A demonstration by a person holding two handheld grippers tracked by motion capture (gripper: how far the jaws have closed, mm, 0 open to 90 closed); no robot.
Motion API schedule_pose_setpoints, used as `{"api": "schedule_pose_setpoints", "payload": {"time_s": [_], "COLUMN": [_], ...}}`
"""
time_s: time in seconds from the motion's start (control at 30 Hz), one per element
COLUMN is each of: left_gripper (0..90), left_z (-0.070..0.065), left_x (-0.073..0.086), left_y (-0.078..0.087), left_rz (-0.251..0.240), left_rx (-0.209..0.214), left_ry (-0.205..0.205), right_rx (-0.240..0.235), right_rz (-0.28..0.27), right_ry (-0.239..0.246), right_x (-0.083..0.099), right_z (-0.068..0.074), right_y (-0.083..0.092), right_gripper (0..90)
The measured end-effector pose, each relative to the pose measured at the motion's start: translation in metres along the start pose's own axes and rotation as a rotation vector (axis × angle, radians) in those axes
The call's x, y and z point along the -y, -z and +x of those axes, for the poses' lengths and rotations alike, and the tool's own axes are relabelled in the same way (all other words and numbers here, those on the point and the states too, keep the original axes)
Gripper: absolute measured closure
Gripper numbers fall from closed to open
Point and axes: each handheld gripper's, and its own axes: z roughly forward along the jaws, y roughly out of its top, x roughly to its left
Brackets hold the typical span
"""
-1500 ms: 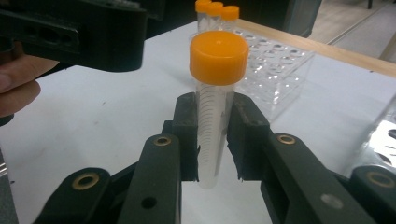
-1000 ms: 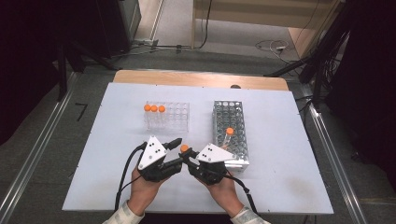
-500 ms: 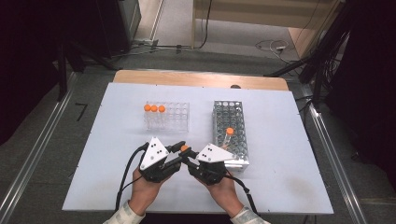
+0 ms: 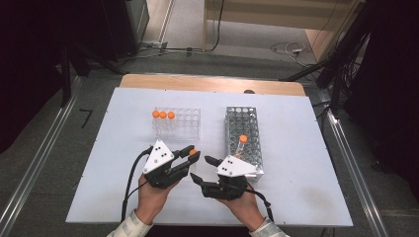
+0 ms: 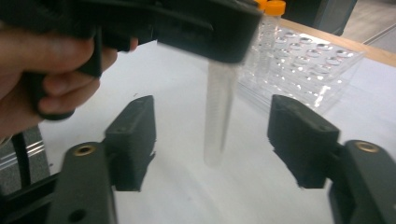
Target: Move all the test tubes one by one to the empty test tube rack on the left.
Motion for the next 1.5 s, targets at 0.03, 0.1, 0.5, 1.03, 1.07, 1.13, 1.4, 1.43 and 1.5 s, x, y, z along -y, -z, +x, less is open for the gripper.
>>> {"api": "schedule_pose_setpoints", "payload": {"time_s": [0.03, 0.1, 0.5, 1.03, 1.07, 1.13, 1.4, 1.43, 1.5], "left_gripper": [70.4, 70.5, 70.5, 70.6, 70.6, 70.6, 70.6, 70.5, 70.5], "left_z": [0.002, 0.005, 0.026, 0.053, 0.055, 0.060, 0.078, 0.079, 0.083], "left_x": [-0.001, -0.003, -0.006, -0.025, -0.028, -0.033, -0.043, -0.043, -0.043], "left_y": [0.001, 0.002, -0.009, -0.009, -0.010, -0.011, -0.026, -0.028, -0.032], "left_rz": [-0.007, -0.015, -0.008, -0.041, -0.046, -0.048, -0.045, -0.042, -0.039], "left_rx": [-0.001, -0.004, -0.078, -0.152, -0.154, -0.162, -0.191, -0.198, -0.205], "left_ry": [0.008, 0.017, 0.038, 0.092, 0.098, 0.107, 0.128, 0.129, 0.135], "right_rx": [0.009, 0.022, 0.133, 0.202, 0.205, 0.210, 0.220, 0.220, 0.221], "right_rz": [-0.005, -0.016, -0.027, -0.017, -0.017, -0.017, -0.018, -0.019, -0.018], "right_ry": [0.003, -0.005, -0.071, -0.137, -0.136, -0.136, -0.142, -0.143, -0.143], "right_x": [0.001, 0.002, 0.027, 0.044, 0.044, 0.045, 0.046, 0.046, 0.046], "right_z": [-0.002, -0.005, -0.041, -0.068, -0.068, -0.069, -0.070, -0.070, -0.070], "right_y": [0.007, 0.019, 0.072, 0.082, 0.082, 0.081, 0.082, 0.083, 0.083], "right_gripper": [26.6, 24.2, 19.8, 20.8, 21.0, 21.1, 21.4, 21.4, 21.4]}}
